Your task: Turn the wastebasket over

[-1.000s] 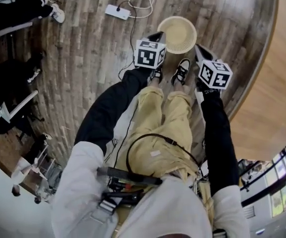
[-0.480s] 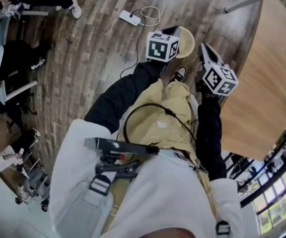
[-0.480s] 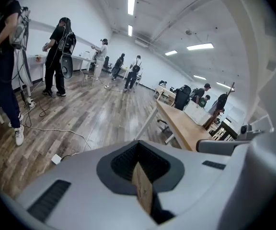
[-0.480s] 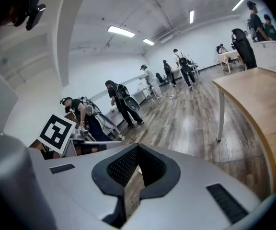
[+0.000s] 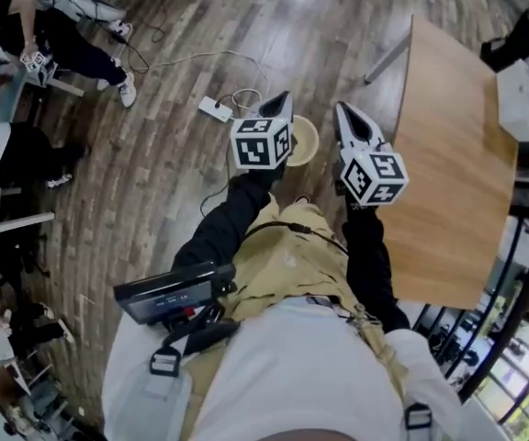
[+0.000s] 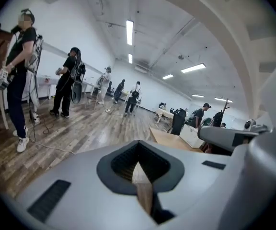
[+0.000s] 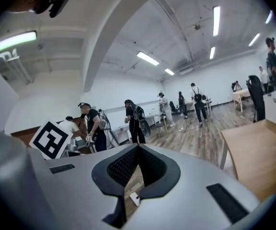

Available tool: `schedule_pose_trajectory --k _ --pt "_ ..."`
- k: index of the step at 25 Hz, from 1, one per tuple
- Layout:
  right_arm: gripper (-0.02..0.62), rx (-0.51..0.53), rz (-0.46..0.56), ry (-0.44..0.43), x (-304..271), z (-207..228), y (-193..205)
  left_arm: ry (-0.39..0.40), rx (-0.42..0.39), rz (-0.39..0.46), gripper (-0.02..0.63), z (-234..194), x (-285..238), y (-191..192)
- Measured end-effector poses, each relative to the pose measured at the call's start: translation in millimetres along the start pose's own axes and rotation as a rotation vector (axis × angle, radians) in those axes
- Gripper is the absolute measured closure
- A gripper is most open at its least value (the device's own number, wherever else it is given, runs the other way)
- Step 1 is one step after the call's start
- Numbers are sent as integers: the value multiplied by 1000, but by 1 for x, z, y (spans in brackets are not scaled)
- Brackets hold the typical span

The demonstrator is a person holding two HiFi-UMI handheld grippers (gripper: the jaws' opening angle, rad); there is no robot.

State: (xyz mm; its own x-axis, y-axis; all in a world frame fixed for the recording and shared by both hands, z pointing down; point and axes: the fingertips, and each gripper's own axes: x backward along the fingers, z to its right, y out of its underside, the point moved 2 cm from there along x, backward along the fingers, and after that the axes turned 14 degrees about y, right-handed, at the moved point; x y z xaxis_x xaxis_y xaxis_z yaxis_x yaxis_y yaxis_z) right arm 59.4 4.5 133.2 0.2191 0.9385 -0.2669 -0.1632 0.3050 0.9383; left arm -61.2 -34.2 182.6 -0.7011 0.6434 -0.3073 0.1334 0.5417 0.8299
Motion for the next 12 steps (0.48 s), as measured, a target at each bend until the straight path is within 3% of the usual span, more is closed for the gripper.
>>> schedule_pose_trajectory --k 5,9,12 --pt "574 75 160 12 30 1 -66 -30 -207 188 604 65 16 -61" --pt "574 133 275 20 48 -2 -114 3 -346 299 604 110 28 -105" --pt "574 163 336 20 54 -7 -141 41 -407 355 604 132 32 -129"
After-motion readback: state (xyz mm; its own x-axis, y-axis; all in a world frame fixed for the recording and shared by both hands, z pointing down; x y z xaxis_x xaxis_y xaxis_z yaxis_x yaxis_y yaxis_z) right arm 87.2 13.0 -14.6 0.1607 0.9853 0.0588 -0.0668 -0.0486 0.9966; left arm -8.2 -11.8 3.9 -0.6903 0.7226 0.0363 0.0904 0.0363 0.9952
